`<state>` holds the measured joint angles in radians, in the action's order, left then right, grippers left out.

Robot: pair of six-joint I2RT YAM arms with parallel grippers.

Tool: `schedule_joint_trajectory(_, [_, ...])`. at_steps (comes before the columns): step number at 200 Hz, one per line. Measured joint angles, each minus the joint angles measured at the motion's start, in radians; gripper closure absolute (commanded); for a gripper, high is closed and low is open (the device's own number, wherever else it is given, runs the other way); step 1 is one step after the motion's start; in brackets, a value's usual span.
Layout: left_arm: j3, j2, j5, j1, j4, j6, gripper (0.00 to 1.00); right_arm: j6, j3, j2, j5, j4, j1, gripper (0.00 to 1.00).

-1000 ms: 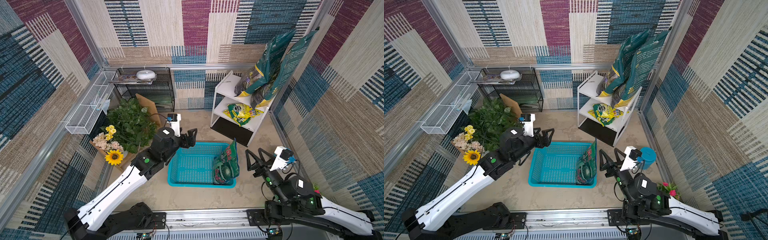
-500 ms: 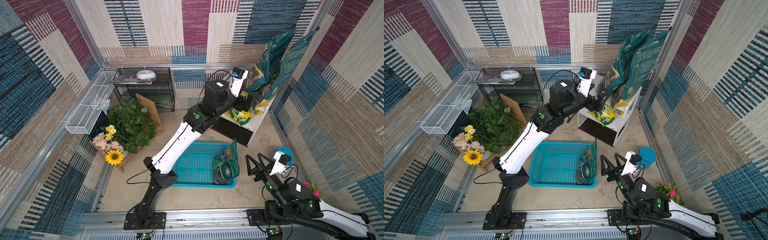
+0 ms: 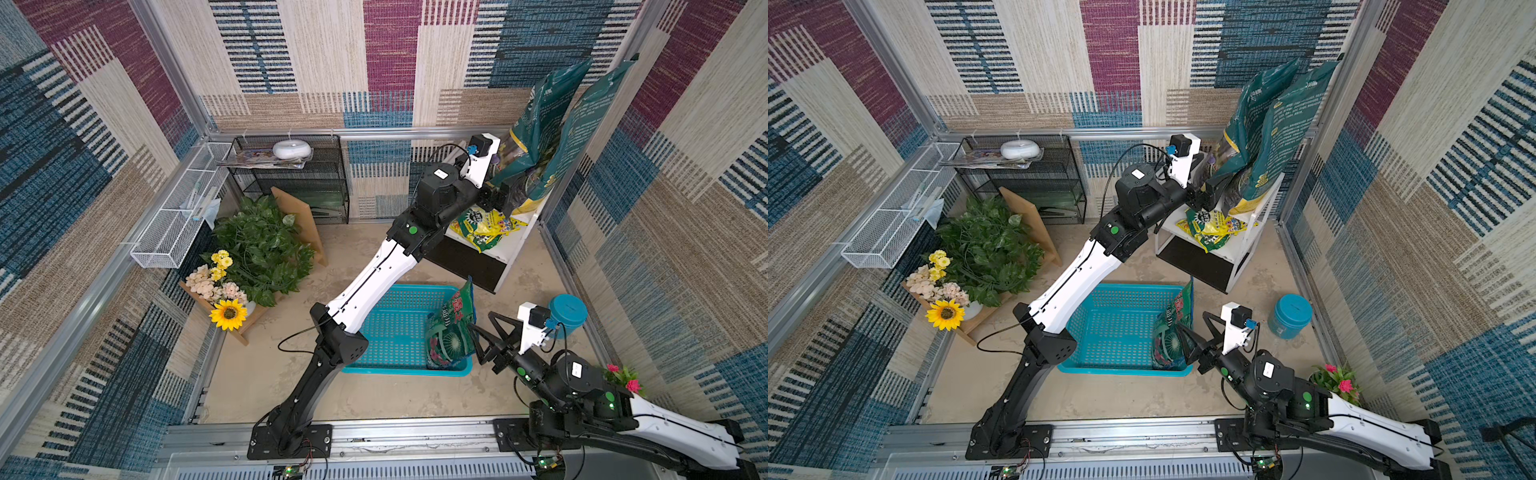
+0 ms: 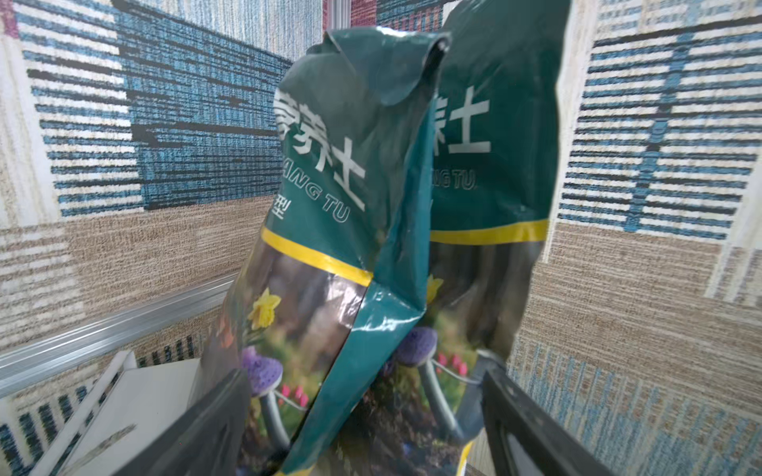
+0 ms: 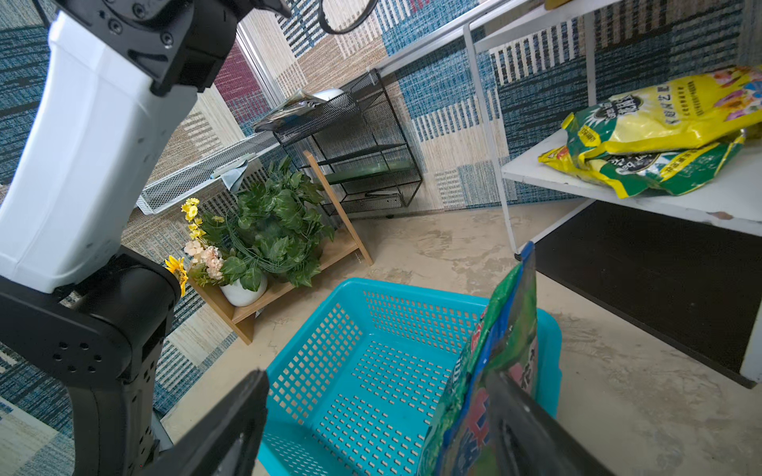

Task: Take down the fertilizer bag from the shelf
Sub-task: Pick up the fertilizer bag from the shelf.

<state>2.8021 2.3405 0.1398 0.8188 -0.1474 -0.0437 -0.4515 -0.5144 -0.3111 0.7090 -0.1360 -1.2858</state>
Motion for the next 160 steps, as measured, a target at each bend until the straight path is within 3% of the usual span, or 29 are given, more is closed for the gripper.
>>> schedule_joint_trajectory(32, [-0.158,-0.119,0.005,-0.013,-0.038,0.006,0.11,0.029,-0.017,0.019,0.062,-0.001,0.0,0.15])
schedule_joint_trajectory(45, [-0.3,-0.23,-0.003,-0.015,-0.057,0.019,0.09,0.053,-0.071,-0.016,0.084,-0.001,0.001,0.16])
schedule_joint_trajectory(82, [-0.91,-0.656,-0.103,-0.027,0.019,0.054,0.01,0.119,-0.405,-0.404,0.105,0.019,0.001,0.16])
schedule_joint_trajectory(106, [-1.17,-0.819,-0.219,-0.069,0.08,0.05,0.01,0.274,-0.59,-0.647,0.159,0.11,0.0,0.15])
schedule_joint_trajectory(140, [-1.316,-0.906,-0.193,-0.253,0.09,-0.203,0.06,0.611,-0.901,-0.925,0.265,0.359,0.069,0.15])
schedule_joint_trajectory(160, [-1.443,-0.972,-0.195,-0.285,0.064,-0.344,0.06,0.752,-1.075,-1.04,0.289,0.434,0.121,0.15])
